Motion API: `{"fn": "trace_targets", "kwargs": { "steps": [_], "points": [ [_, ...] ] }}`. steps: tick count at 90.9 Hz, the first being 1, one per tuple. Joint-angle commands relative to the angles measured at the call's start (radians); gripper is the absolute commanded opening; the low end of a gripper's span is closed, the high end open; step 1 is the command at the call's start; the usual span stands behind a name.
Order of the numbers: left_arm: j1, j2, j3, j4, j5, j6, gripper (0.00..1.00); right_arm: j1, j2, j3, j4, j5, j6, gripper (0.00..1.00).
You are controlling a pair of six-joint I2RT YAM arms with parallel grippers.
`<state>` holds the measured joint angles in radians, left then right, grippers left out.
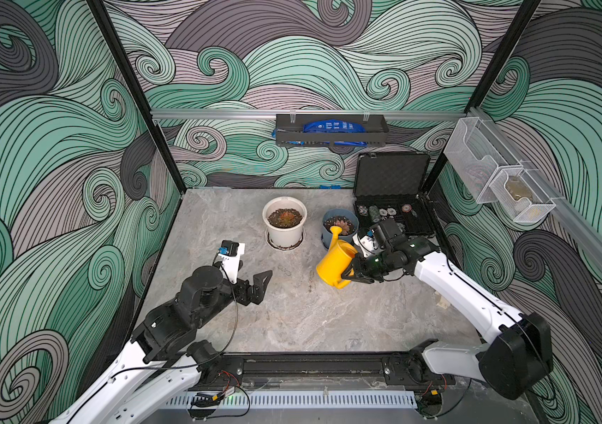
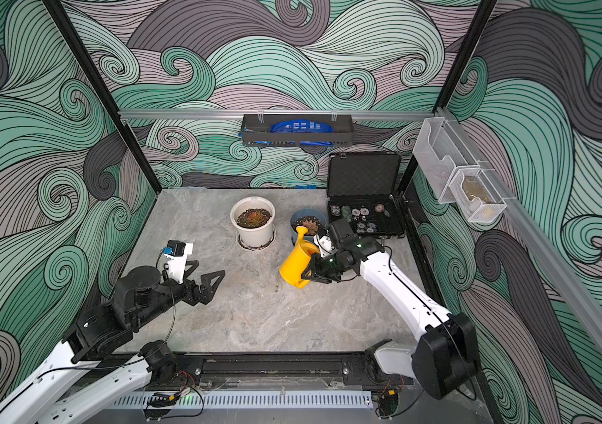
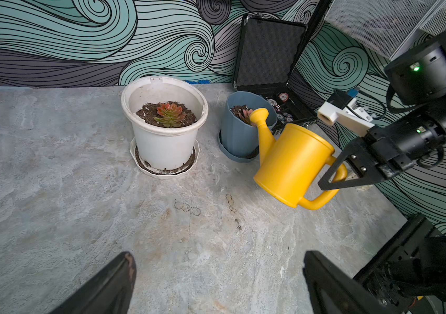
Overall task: Water the succulent around the soil edge
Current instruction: Water the soil of the potted plant with water.
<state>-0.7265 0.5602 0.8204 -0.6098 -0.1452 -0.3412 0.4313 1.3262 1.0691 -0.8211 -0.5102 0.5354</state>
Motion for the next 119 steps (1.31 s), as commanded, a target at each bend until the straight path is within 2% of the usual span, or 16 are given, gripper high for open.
{"fn": "trace_targets", "kwargs": {
  "steps": [1,15,40,70,95,119],
  "points": [
    [0.006,-0.006,0.003,0.002,0.006,0.011,0.99,0.019,0.018,0.036,0.095,-0.044,0.052,0.00],
    [0.007,-0.006,0.003,0.002,0.006,0.010,0.99,0.024,0.028,0.004,0.208,-0.111,0.139,0.00],
    [0.006,-0.005,0.001,0.004,0.009,0.010,0.99,0.024,0.055,0.011,0.300,-0.091,0.246,0.00],
    [0.006,-0.002,0.001,0.004,0.010,0.011,0.99,0.023,0.135,0.106,0.261,-0.059,0.261,0.00],
    [0.006,0.001,0.000,0.006,0.016,0.013,0.99,0.026,0.130,0.093,0.325,-0.077,0.262,0.00],
    [0.006,0.002,-0.002,0.015,0.045,0.018,0.99,0.088,0.057,0.103,0.264,0.101,0.187,0.00]
  ]
}}
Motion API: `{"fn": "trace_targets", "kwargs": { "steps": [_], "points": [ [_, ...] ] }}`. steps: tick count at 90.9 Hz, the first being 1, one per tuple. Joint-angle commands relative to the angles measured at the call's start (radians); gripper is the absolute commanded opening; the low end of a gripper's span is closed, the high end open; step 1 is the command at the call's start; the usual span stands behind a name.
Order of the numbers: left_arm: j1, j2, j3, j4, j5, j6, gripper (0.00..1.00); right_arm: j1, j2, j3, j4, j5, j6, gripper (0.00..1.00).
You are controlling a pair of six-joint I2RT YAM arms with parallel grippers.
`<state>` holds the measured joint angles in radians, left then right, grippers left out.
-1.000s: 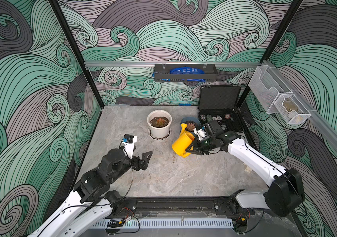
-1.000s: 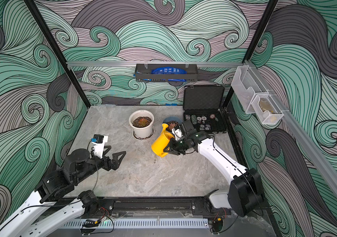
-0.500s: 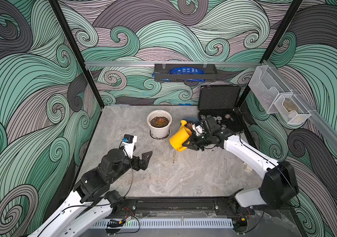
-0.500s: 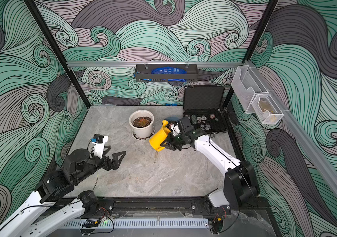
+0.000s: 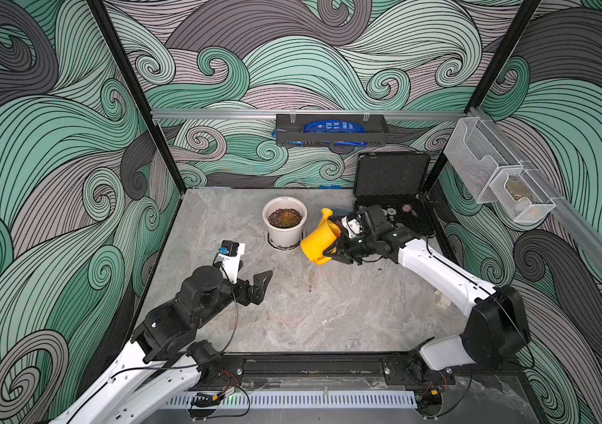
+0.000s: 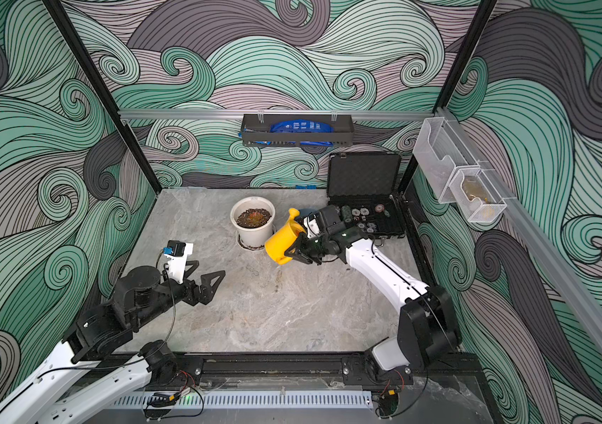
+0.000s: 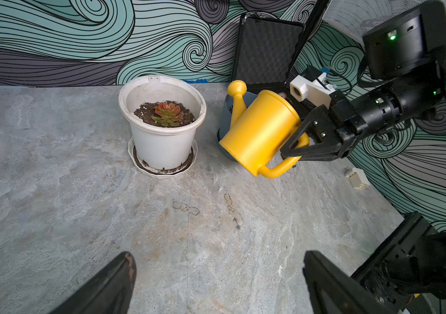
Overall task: Water the succulent around the soil edge
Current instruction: Water the soil of the potted plant with water, then place the watering can at the center of the board.
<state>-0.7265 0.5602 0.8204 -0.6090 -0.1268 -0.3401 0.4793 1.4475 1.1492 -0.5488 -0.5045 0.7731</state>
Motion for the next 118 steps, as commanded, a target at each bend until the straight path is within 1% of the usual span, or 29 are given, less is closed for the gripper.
{"fn": "trace_targets", "kwargs": {
  "steps": [1,19,36,45,53,59,74,89,99,106,110,118],
  "points": [
    [0.006,0.003,-0.003,0.014,0.027,0.017,0.99,0.047,-0.068,0.022,-0.014,0.107,-0.053,0.00],
    [0.006,0.013,-0.001,0.009,0.016,0.015,0.99,0.206,-0.177,-0.024,-0.095,0.353,-0.103,0.00],
    [0.006,0.038,0.004,0.004,0.016,0.019,0.99,0.331,-0.278,-0.101,-0.135,0.453,-0.171,0.00],
    [0.006,0.049,0.005,0.002,0.012,0.019,0.99,0.400,-0.301,-0.129,-0.173,0.532,-0.176,0.00],
    [0.007,0.056,0.003,0.002,0.012,0.019,0.99,0.447,-0.300,-0.155,-0.183,0.543,-0.184,0.00],
    [0.006,0.063,0.003,0.002,0.013,0.018,0.99,0.479,-0.282,-0.165,-0.195,0.550,-0.181,0.00],
    [0.006,0.086,0.000,0.002,0.021,0.011,0.99,0.562,-0.217,-0.189,-0.196,0.640,-0.127,0.00],
    [0.006,0.128,0.002,0.006,0.030,0.007,0.99,0.579,-0.133,-0.195,-0.165,0.650,-0.085,0.00],
    [0.006,0.150,0.013,-0.003,0.056,-0.018,0.99,0.581,-0.058,-0.170,-0.163,0.672,-0.067,0.00],
    [0.007,0.151,0.023,-0.010,0.088,-0.063,0.99,0.583,0.003,-0.150,-0.152,0.679,-0.060,0.00],
    [0.006,0.148,0.023,-0.001,0.132,-0.083,0.99,0.584,0.041,-0.137,-0.147,0.677,-0.061,0.02],
    [0.006,0.135,0.013,0.012,0.182,-0.165,0.99,0.589,0.124,-0.095,-0.168,0.692,-0.062,0.03]
  ]
}}
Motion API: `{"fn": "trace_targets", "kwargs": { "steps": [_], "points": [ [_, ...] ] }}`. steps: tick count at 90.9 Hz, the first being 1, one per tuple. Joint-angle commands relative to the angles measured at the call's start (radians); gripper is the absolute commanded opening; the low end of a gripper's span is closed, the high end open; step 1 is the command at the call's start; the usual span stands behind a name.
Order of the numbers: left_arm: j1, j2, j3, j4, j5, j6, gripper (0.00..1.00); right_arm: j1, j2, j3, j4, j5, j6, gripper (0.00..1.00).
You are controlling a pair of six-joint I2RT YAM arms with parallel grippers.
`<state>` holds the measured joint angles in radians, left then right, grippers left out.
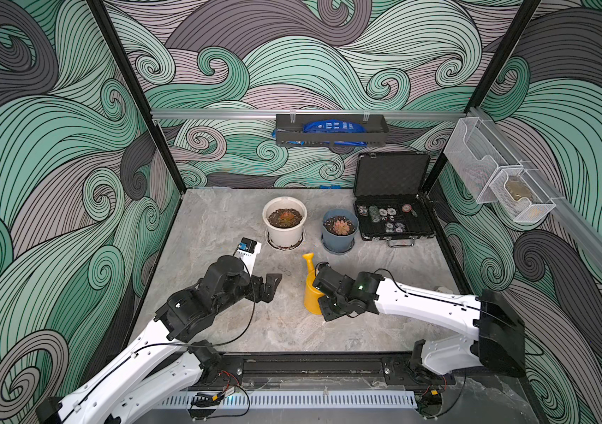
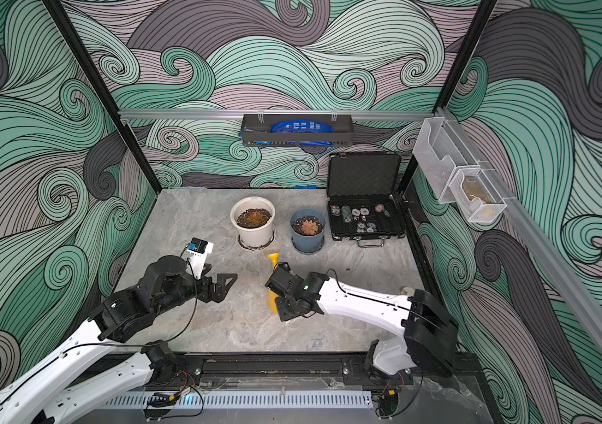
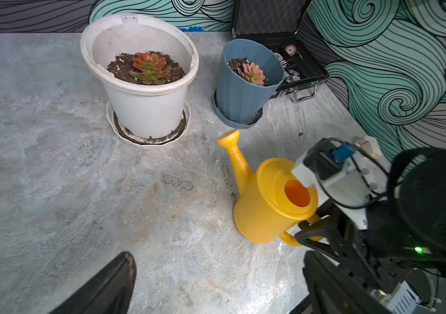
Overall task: Water the succulent around the soil edge
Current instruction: Place the watering can at the center of the board.
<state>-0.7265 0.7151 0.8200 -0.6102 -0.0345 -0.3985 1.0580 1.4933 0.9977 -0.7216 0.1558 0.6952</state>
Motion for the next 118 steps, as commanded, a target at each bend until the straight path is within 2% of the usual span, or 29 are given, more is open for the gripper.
{"fn": "trace_targets", "kwargs": {
  "steps": [1,13,31,48,67,77,85,96,103,118],
  "points": [
    [0.006,-0.022,0.010,0.015,0.092,-0.117,0.99,0.010,0.085,0.063,-0.001,0.035,0.017,0.03],
    [0.006,-0.069,-0.064,0.057,0.096,-0.195,0.99,0.024,0.144,0.089,-0.006,0.045,0.011,0.05],
    [0.006,-0.140,-0.166,0.088,0.086,-0.266,0.99,0.025,0.132,0.092,0.032,0.046,0.011,0.17],
    [0.005,-0.193,-0.205,0.103,0.074,-0.294,0.99,0.025,0.142,0.096,0.049,0.017,-0.011,0.35],
    [0.004,-0.210,-0.230,0.154,0.152,-0.301,0.99,0.025,0.000,0.025,0.166,-0.047,-0.024,0.48],
    [-0.012,-0.184,-0.199,0.138,0.181,-0.287,0.99,0.024,-0.112,-0.003,0.228,-0.051,-0.017,0.49],
    [-0.042,-0.182,-0.185,0.136,0.162,-0.280,0.97,0.011,-0.216,-0.003,0.239,0.008,0.010,0.50],
    [-0.101,-0.166,-0.178,0.131,0.118,-0.295,0.93,-0.073,-0.350,-0.028,0.241,0.069,0.041,0.49],
    [-0.156,-0.146,-0.175,0.120,0.076,-0.308,0.93,-0.164,-0.413,-0.065,0.251,0.049,0.047,0.46],
    [-0.314,-0.081,-0.165,0.110,-0.089,-0.321,0.91,-0.364,-0.476,-0.145,0.270,-0.039,0.027,0.43]
  ]
}}
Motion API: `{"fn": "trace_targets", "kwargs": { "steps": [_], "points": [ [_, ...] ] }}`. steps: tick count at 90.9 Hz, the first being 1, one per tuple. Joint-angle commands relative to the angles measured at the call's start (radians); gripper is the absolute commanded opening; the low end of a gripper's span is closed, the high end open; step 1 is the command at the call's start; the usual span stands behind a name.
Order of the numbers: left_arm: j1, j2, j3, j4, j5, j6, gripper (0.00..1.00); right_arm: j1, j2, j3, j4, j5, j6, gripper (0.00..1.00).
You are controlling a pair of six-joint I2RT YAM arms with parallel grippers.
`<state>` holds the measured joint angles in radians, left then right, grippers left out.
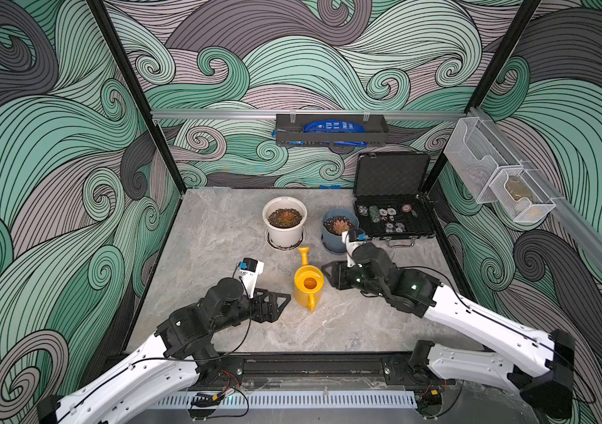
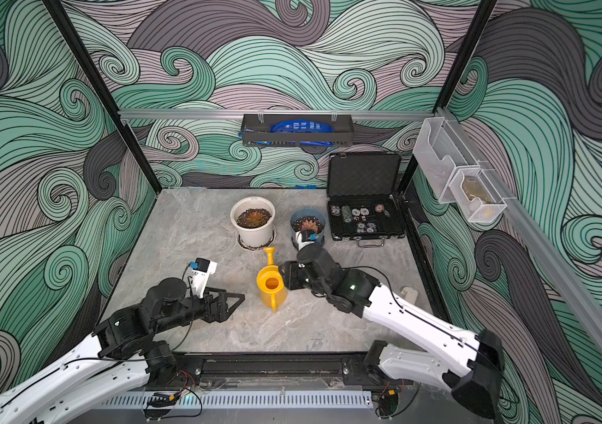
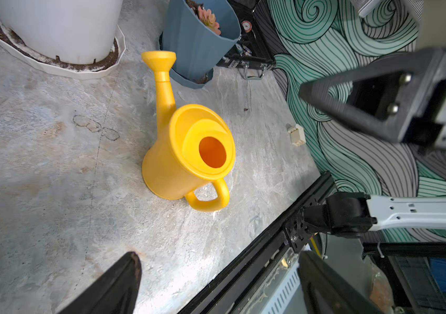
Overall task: Water the succulent around the soil edge
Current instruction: Place the watering can at the center of the board, then pick up the watering can from the center of the board.
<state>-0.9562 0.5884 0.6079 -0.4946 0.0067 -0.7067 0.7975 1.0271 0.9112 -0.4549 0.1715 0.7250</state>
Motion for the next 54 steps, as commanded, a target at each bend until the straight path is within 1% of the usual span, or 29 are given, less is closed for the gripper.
{"fn": "trace_targets", "kwargs": {
  "steps": [1,10,15,25,31,39,48,54],
  "points": [
    [-0.097,0.056,0.050,-0.006,-0.142,-0.014,0.91,-0.116,-0.011,-0.062,0.005,-0.063,-0.004,0.43],
    [-0.214,0.146,0.092,-0.024,-0.270,-0.011,0.90,-0.216,-0.016,-0.093,0.025,-0.113,-0.022,0.41],
    [-0.267,0.209,0.131,-0.037,-0.323,-0.008,0.88,-0.249,-0.022,-0.109,0.044,-0.122,-0.030,0.41],
    [-0.346,0.357,0.223,-0.090,-0.425,-0.015,0.87,-0.289,-0.034,-0.143,0.084,-0.125,-0.036,0.40],
    [-0.375,0.449,0.275,-0.135,-0.470,-0.047,0.87,-0.299,-0.049,-0.173,0.121,-0.122,-0.033,0.40],
    [-0.395,0.558,0.314,-0.171,-0.499,-0.132,0.86,-0.307,-0.075,-0.212,0.167,-0.111,-0.018,0.40],
    [-0.399,0.649,0.346,-0.178,-0.506,-0.214,0.83,-0.329,-0.105,-0.243,0.203,-0.149,-0.011,0.40],
    [-0.399,0.702,0.372,-0.184,-0.505,-0.244,0.82,-0.344,-0.117,-0.251,0.214,-0.172,-0.015,0.40]
  ]
}}
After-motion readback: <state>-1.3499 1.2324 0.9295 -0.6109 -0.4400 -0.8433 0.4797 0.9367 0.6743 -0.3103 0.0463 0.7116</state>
